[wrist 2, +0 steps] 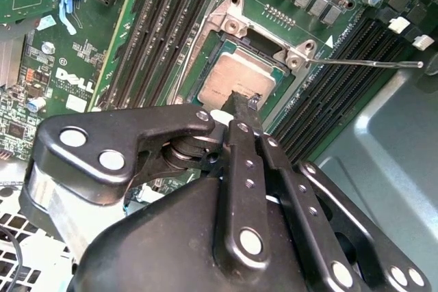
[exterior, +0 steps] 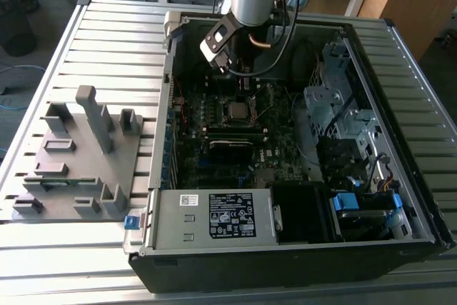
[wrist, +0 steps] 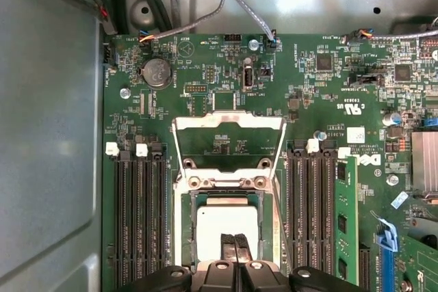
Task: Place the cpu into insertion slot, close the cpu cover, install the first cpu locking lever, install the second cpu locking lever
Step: 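Place the cpu into insertion slot, then close the cpu cover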
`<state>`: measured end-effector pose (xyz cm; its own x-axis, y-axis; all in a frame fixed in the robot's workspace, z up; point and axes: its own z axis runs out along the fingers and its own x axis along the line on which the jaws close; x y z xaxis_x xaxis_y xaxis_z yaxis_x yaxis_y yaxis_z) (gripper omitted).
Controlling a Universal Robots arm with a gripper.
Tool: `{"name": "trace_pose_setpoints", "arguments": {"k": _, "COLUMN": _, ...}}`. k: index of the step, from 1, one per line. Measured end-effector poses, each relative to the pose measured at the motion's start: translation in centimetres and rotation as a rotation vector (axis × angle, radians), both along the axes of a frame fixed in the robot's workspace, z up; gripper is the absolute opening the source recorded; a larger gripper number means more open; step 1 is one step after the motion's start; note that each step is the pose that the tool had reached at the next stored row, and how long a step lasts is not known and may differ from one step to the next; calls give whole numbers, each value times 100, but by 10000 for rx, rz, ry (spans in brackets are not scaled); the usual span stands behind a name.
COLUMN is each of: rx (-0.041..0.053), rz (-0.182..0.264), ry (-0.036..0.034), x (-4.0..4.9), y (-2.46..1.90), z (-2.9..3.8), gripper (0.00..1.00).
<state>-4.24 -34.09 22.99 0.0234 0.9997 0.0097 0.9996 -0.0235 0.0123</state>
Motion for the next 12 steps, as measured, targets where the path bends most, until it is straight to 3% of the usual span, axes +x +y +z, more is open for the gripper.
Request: {"name": "trace_pose_setpoints", "arguments": {"k": 12, "rx": 2, "rz": 0, "ry": -1, "x": -1, "y": 0, "z": 6, "gripper": 10}}
